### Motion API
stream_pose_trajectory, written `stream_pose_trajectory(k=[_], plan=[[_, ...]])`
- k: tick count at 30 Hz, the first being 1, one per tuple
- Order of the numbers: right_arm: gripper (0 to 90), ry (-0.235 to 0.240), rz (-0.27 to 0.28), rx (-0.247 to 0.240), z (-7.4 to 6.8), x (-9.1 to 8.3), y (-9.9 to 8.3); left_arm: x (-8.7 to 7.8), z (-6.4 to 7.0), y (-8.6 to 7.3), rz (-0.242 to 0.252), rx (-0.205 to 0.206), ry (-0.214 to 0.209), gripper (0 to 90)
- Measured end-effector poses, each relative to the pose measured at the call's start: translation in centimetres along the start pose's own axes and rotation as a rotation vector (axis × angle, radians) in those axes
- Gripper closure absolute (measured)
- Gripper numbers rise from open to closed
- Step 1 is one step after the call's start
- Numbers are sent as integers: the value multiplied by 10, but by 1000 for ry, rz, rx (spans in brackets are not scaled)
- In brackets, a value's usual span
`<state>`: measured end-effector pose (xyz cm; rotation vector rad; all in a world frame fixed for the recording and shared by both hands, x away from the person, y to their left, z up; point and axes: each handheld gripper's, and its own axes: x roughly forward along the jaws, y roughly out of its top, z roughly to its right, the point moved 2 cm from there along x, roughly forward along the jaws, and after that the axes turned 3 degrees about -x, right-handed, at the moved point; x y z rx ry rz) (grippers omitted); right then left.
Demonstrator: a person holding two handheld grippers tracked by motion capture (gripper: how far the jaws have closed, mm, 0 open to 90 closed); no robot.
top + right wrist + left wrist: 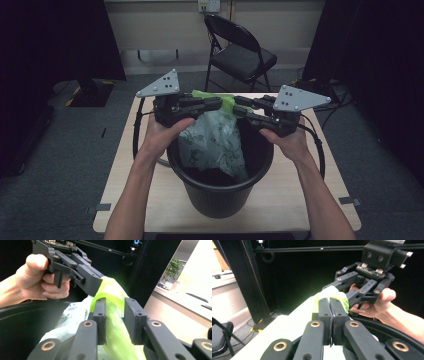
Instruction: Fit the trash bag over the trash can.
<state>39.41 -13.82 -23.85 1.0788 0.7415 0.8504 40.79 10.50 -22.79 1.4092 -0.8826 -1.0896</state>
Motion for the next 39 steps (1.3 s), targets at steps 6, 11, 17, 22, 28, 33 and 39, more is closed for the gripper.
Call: stream_pose_trajectory(k=[6, 11, 17, 22, 28, 33, 39], plan=[[869, 22, 32, 11, -1, 2, 5, 1, -1, -1, 4, -11, 2, 889], [900, 33, 42, 62, 3, -1, 1, -2, -2, -1, 26, -22, 9, 888], [900, 26, 44, 83, 8, -5, -6, -2, -2, -2, 34, -26, 2, 889], [714, -5, 33, 30, 1, -2, -2, 3, -1, -2, 9, -17, 4, 889], [800, 14, 44, 16, -1, 2, 4, 2, -1, -2, -3, -16, 1, 888], [900, 48, 41, 39, 0, 1, 3, 1, 0, -2, 3, -13, -5, 887], [900, 22, 42, 78, 5, -3, -2, -4, -2, -2, 15, -19, 6, 883]])
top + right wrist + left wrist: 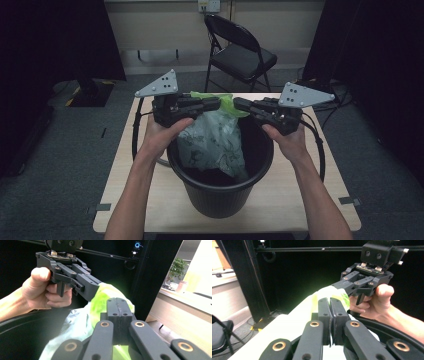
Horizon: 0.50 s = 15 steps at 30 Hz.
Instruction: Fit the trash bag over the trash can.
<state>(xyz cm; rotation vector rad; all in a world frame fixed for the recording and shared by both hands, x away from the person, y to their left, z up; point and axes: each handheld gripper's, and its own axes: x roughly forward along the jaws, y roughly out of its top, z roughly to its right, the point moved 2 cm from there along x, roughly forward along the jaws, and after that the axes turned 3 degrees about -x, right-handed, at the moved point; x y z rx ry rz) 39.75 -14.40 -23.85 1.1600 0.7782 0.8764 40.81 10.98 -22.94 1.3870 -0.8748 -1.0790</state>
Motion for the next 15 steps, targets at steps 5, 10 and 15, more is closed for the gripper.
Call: stream_pose_trajectory(k=[5, 10, 15], plan=[[862, 0, 11, 11, 2, -7, -5, 0, -1, 0, 7, -4, 12, 883], [669, 36, 24, -18, -6, -9, 0, 5, -3, 1, 0, -10, 17, 882], [740, 20, -9, -30, -7, -5, 2, 6, -1, 1, -7, -2, 5, 882]])
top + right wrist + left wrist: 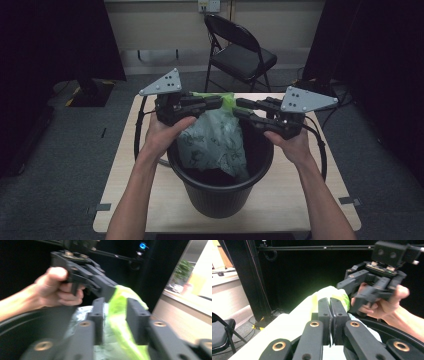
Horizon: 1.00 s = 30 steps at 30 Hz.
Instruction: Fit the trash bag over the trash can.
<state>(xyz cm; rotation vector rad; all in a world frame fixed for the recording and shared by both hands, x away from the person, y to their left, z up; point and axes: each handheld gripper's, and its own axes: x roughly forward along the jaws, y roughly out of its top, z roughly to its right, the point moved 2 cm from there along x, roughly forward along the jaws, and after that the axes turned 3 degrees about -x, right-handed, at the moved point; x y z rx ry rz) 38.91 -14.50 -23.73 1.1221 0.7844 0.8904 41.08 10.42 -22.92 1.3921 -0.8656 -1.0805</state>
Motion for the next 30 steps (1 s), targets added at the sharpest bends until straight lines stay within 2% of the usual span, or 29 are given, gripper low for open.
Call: stream_pose_trajectory(k=[2, 3, 6, 10, 15, 16, 20, 22, 25, 28, 30], plan=[[843, -17, 4, 17, 4, 1, 0, 0, 2, 0, 2, 8, -10, 882], [854, -19, 8, 24, 5, 2, 0, 0, 2, 0, 0, 9, -4, 882], [777, 8, 3, 10, 4, 4, -1, 0, 2, 1, -4, 11, -1, 882], [718, -1, 12, 4, 0, 4, 0, -2, 0, 1, 7, 4, 9, 882], [628, -9, 23, -14, -2, 4, 5, -1, 1, 1, -7, 12, 3, 882], [634, -9, 19, -14, -3, 5, 6, 0, 2, 1, -5, 13, -1, 882], [816, 15, 8, -12, -1, 7, 5, -2, 2, 2, 2, 12, -9, 881], [841, 29, 16, 0, 1, 6, 4, -3, 3, 2, 5, 14, -13, 882], [805, 17, 10, 7, 3, 6, 2, -2, 4, 2, -1, 24, -20, 882], [695, 9, 9, -3, 2, 8, 2, -1, 5, 2, -1, 26, -16, 882], [656, 5, 9, -4, 2, 9, 2, -1, 5, 2, -2, 22, -13, 882]])
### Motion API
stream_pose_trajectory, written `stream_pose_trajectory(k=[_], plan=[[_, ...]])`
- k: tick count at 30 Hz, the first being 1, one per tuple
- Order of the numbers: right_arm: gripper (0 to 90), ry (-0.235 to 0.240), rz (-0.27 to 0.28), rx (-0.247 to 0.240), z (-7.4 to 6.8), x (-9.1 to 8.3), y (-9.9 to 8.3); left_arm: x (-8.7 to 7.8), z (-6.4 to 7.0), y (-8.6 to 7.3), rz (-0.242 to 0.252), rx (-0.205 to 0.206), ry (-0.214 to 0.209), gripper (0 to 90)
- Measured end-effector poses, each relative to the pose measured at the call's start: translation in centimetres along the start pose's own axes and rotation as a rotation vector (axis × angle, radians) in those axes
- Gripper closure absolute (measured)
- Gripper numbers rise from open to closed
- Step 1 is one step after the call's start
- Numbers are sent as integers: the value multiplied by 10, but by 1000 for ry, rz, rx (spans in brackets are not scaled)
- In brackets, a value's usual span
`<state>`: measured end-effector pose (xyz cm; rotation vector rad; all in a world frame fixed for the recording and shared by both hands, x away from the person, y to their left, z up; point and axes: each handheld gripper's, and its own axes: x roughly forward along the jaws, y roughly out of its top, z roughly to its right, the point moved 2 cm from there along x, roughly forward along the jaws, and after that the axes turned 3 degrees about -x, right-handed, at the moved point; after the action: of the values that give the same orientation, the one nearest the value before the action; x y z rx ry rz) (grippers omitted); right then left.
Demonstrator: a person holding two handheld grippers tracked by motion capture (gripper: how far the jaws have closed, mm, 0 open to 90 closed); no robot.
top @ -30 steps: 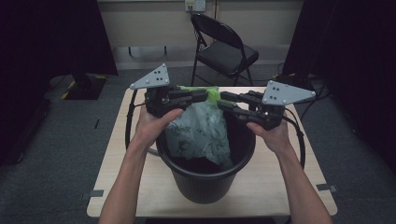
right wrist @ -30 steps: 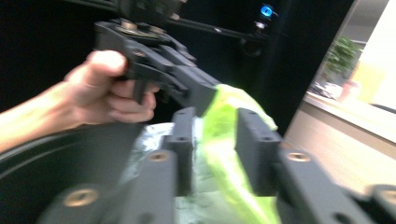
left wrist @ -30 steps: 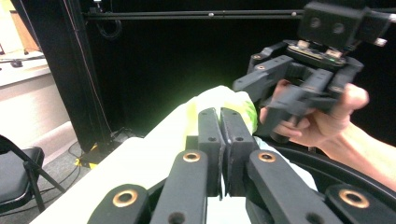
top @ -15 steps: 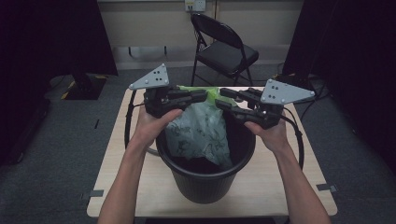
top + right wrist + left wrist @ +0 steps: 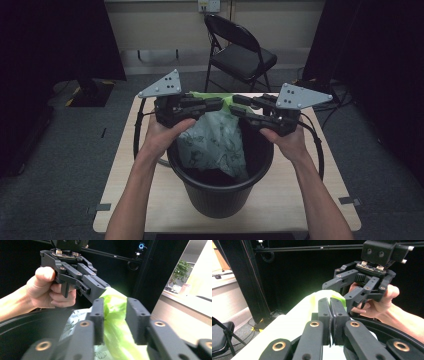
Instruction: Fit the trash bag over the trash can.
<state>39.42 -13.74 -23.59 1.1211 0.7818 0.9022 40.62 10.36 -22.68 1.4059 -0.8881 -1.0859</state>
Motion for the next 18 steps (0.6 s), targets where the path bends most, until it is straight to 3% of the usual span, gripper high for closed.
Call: stream_pose_trajectory(k=[5, 8, 9, 11, 13, 14, 18], plan=[[652, 16, -21, -10, -1, 3, 0, 0, 1, 1, 10, 2, -12, 882], [777, 28, -30, 2, 1, 3, 0, 0, 1, 1, 14, 0, -27, 882], [781, 32, -30, 6, 1, 3, -1, 0, 2, 1, 19, 1, -23, 882], [888, 45, -33, 12, 2, 3, -2, 0, 1, 0, 25, -1, -27, 882], [900, 48, -35, 13, 1, 4, -2, 0, 1, 0, 23, -1, -31, 881], [900, 46, -36, 14, 1, 4, -2, -1, 1, 0, 29, -2, -30, 864], [900, 45, -50, 1, -1, 5, -1, 0, 2, 3, 36, -2, -22, 640]])
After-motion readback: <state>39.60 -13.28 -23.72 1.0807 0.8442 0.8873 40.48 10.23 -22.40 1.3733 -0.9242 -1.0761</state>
